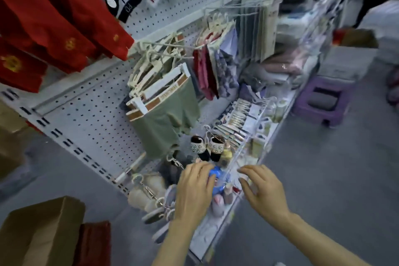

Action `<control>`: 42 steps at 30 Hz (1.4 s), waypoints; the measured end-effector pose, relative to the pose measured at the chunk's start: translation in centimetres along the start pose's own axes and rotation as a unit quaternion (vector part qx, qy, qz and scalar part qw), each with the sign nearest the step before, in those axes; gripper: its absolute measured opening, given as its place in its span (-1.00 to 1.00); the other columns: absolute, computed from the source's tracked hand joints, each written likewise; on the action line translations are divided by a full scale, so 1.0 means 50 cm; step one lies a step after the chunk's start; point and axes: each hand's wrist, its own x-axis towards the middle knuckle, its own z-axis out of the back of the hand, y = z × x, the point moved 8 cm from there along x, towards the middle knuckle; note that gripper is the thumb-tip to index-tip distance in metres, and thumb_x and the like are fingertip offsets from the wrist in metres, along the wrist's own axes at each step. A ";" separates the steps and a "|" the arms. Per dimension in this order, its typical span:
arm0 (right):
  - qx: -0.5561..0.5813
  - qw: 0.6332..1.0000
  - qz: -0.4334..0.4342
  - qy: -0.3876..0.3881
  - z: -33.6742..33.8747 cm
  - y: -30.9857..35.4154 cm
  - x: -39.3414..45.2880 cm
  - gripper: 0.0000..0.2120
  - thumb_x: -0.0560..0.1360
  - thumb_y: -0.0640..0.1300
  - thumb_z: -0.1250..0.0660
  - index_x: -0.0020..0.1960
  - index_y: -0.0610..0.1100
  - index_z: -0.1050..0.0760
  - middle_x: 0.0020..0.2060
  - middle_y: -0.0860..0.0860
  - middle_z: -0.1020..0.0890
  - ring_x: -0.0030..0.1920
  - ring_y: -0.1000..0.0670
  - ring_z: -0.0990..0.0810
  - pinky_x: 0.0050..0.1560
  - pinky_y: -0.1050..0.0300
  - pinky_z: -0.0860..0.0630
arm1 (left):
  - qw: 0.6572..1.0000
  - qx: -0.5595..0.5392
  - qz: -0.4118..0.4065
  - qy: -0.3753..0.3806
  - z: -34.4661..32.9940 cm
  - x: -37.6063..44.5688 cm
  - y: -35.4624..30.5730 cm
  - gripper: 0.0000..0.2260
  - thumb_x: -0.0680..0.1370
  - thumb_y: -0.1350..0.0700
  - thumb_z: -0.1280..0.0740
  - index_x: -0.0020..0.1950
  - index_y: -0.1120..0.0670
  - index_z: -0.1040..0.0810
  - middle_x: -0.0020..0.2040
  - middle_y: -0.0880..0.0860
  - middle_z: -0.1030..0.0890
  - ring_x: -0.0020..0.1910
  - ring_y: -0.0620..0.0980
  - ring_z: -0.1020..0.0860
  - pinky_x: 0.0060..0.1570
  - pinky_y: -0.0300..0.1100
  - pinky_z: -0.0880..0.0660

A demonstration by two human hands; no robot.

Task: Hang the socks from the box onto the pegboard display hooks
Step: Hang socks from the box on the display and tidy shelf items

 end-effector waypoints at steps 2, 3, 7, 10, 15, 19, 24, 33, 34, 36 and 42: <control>-0.016 1.000 -0.022 0.004 0.014 -0.051 -0.033 -0.77 0.55 -0.06 -0.26 0.01 -0.15 -0.64 -0.06 0.02 -0.66 -0.07 -0.04 -0.58 -0.02 0.13 -0.48 | 1.000 -0.016 -0.015 0.023 -0.063 0.000 -0.033 -0.74 0.59 0.05 -0.19 0.09 0.08 -0.64 0.06 -0.02 -0.63 0.04 0.00 -0.55 0.13 -0.09 -0.43; -0.026 0.999 -0.034 0.009 0.020 -0.080 -0.047 -0.76 0.56 -0.05 -0.24 0.01 -0.15 -0.64 -0.07 0.03 -0.65 -0.08 -0.03 -0.57 -0.01 0.13 -0.48 | 0.999 -0.023 -0.022 0.033 -0.094 0.003 -0.050 -0.75 0.58 0.05 -0.20 0.08 0.08 -0.63 0.05 -0.02 -0.63 0.03 0.00 -0.55 0.13 -0.10 -0.43; -0.062 0.993 -0.089 0.042 0.037 -0.209 -0.097 -0.85 0.50 -0.14 -0.35 0.04 -0.13 -0.62 -0.07 0.03 -0.62 -0.10 -0.06 -0.57 -0.02 0.12 -0.47 | 0.995 -0.032 -0.044 0.083 -0.219 0.025 -0.123 -0.79 0.54 0.03 -0.22 0.04 0.03 -0.61 -0.01 -0.05 -0.62 -0.02 -0.05 -0.48 0.04 -0.17 -0.38; -0.092 0.987 -0.111 0.078 0.060 -0.297 -0.130 -0.87 0.50 -0.13 -0.34 0.02 -0.11 -0.60 -0.11 0.02 -0.61 -0.14 -0.11 -0.57 -0.15 0.03 -0.53 | 0.987 -0.045 -0.033 0.149 -0.332 0.033 -0.173 -0.80 0.53 0.01 -0.21 0.05 -0.01 -0.59 -0.02 -0.08 -0.61 -0.03 -0.05 -0.50 0.02 -0.18 -0.38; -0.119 0.975 -0.165 0.092 0.130 -0.440 -0.178 -0.85 0.46 -0.14 -0.38 0.02 -0.12 -0.62 -0.14 0.01 -0.62 -0.17 -0.09 -0.56 -0.17 0.07 -0.50 | 0.970 -0.078 -0.025 0.229 -0.494 0.056 -0.274 -0.80 0.52 0.00 -0.26 0.07 -0.01 -0.60 -0.01 -0.07 -0.61 -0.03 0.00 -0.58 0.00 -0.12 -0.51; -0.134 0.961 -0.230 0.076 0.185 -0.548 -0.201 -0.84 0.44 -0.15 -0.40 0.01 -0.11 -0.62 -0.14 0.01 -0.62 -0.15 -0.08 -0.56 -0.10 0.15 -0.41 | 0.960 -0.092 -0.062 0.259 -0.575 0.106 -0.354 -0.75 0.50 -0.03 -0.20 0.03 -0.01 -0.61 -0.07 -0.08 -0.62 -0.08 -0.03 -0.58 -0.01 -0.22 -0.42; -0.161 0.944 -0.280 0.062 0.216 -0.655 -0.171 -0.75 0.33 -0.27 -0.55 -0.02 -0.12 -0.63 -0.17 -0.01 -0.64 -0.15 -0.09 -0.58 -0.11 0.15 -0.41 | 0.949 -0.101 -0.099 0.283 -0.685 0.200 -0.409 -0.72 0.52 -0.04 -0.19 0.05 0.01 -0.63 -0.04 -0.06 -0.64 -0.09 0.01 -0.61 -0.06 -0.17 -0.48; -0.172 0.912 -0.362 0.086 0.222 -0.880 -0.040 -0.74 0.36 -0.23 -0.53 0.03 -0.11 -0.63 -0.13 0.00 -0.65 -0.12 -0.11 -0.64 -0.19 0.13 -0.54 | 0.928 -0.138 -0.163 0.306 -0.867 0.424 -0.474 -0.72 0.52 -0.03 -0.18 0.03 0.03 -0.62 -0.07 -0.05 -0.63 -0.14 0.01 -0.59 -0.11 -0.19 -0.44; -0.171 0.908 -0.372 0.087 0.224 -0.909 -0.020 -0.75 0.37 -0.23 -0.52 0.04 -0.11 -0.62 -0.12 0.00 -0.65 -0.11 -0.11 -0.64 -0.18 0.12 -0.55 | 0.925 -0.141 -0.169 0.310 -0.886 0.455 -0.477 -0.74 0.52 -0.02 -0.20 0.03 0.03 -0.62 -0.07 -0.05 -0.63 -0.15 0.02 -0.60 -0.13 -0.16 -0.50; -0.176 0.903 -0.384 0.081 0.229 -0.962 0.025 -0.76 0.38 -0.22 -0.50 0.05 -0.10 -0.63 -0.11 0.00 -0.66 -0.09 -0.10 -0.64 -0.18 0.13 -0.55 | 0.916 -0.147 -0.190 0.321 -0.923 0.515 -0.485 -0.82 0.51 0.04 -0.30 0.04 0.04 -0.62 -0.07 -0.03 -0.63 -0.14 0.04 -0.60 -0.15 -0.14 -0.56; -0.187 0.895 -0.403 0.041 0.252 -1.108 0.151 -0.75 0.37 -0.25 -0.52 0.04 -0.14 -0.63 -0.12 -0.02 -0.67 -0.13 -0.12 -0.65 -0.23 0.08 -0.59 | 0.903 -0.139 -0.219 0.342 -1.037 0.699 -0.536 -0.84 0.50 0.10 -0.42 0.07 0.04 -0.62 -0.04 -0.03 -0.64 -0.10 0.04 -0.60 -0.16 -0.13 -0.55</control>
